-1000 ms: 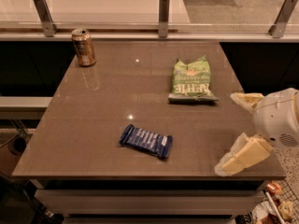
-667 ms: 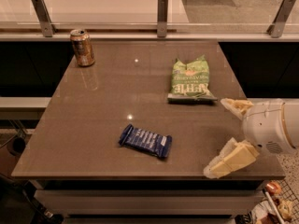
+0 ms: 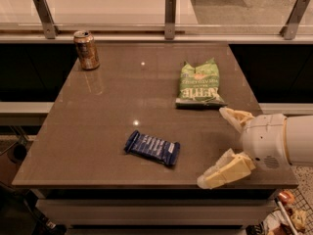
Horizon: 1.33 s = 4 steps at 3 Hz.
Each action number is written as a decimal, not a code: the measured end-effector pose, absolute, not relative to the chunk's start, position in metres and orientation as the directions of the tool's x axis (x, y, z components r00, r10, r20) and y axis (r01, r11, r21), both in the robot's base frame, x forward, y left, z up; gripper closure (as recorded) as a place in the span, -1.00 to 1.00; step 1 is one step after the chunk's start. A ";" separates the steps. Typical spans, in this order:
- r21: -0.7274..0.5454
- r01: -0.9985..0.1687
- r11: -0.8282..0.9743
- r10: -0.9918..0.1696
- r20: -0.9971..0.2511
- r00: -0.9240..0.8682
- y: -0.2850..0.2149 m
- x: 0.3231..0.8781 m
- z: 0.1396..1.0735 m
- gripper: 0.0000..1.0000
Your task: Move rxbar blueberry near orange can
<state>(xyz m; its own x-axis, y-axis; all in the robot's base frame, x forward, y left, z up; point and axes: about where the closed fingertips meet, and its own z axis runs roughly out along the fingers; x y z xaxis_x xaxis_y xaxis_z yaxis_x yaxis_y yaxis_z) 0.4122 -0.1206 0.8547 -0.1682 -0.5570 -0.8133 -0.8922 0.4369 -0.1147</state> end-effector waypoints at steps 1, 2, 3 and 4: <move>-0.071 -0.893 0.444 -0.514 -0.837 -0.189 -0.103 0.415 0.846 -1.00; -0.044 -0.890 0.453 -0.492 -0.845 -0.209 -0.083 0.424 0.828 -1.00; -0.021 -0.888 0.460 -0.461 -0.860 -0.218 -0.069 0.433 0.811 -1.00; -0.010 -0.890 0.456 -0.428 -0.879 -0.210 -0.057 0.439 0.810 -1.00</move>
Offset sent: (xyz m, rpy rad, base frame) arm 0.0275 0.0591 -0.0537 0.1094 0.0619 -0.0430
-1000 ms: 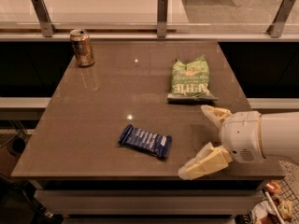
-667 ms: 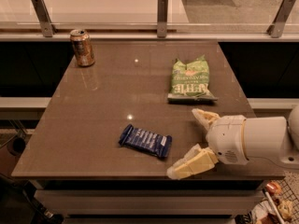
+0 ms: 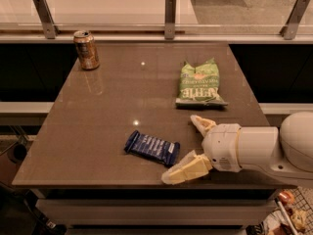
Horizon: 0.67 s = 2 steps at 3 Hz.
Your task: Move rxbar blueberry near orange can
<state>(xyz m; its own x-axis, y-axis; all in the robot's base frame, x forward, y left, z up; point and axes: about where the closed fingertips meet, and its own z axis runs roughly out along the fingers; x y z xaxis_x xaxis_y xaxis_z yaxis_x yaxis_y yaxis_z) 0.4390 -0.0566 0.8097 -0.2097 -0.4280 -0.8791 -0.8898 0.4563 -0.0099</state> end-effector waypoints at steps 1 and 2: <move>-0.009 -0.899 0.438 -0.404 -0.895 -0.188 -0.044 0.439 0.817 -1.00; -0.005 -0.908 0.420 -0.386 -0.906 -0.174 -0.031 0.436 0.819 -1.00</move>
Offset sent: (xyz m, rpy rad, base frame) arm -0.0053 0.0379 0.0083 0.0910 -0.0227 0.0588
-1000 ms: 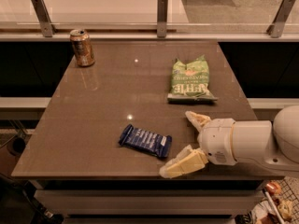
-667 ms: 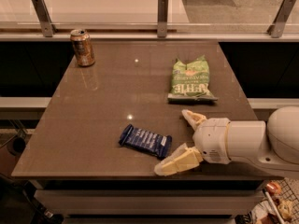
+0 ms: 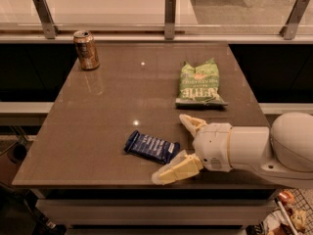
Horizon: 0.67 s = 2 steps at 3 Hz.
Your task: Move rxbar blueberry near orange can
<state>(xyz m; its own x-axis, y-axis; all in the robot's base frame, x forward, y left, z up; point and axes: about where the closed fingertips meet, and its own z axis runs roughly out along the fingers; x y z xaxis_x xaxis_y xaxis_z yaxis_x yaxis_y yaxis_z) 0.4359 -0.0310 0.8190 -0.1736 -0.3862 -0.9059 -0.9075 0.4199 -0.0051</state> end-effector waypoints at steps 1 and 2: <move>0.005 -0.916 0.401 -0.379 -0.909 -0.171 -0.016 0.434 0.813 -1.00; -0.005 -0.918 0.397 -0.383 -0.910 -0.160 -0.008 0.432 0.813 -0.66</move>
Offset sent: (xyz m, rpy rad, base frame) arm -0.0034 0.0285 -0.0086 0.0111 -0.0101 0.0231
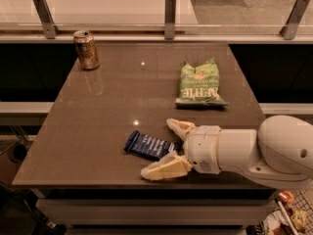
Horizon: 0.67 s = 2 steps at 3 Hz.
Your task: Move rxbar blueberry near orange can
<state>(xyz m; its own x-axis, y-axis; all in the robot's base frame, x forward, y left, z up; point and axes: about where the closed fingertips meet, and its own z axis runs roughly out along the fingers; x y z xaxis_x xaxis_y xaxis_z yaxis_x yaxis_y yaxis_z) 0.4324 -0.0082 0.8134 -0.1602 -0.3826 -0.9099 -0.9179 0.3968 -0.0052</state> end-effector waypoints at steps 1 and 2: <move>-0.009 -0.919 0.394 -0.386 -0.909 -0.156 -0.007 0.432 0.815 -0.19; -0.014 -0.920 0.391 -0.389 -0.909 -0.152 -0.005 0.431 0.816 0.28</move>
Offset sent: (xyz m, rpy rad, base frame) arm -0.0006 0.0013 0.0013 -0.0024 -0.0027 0.0025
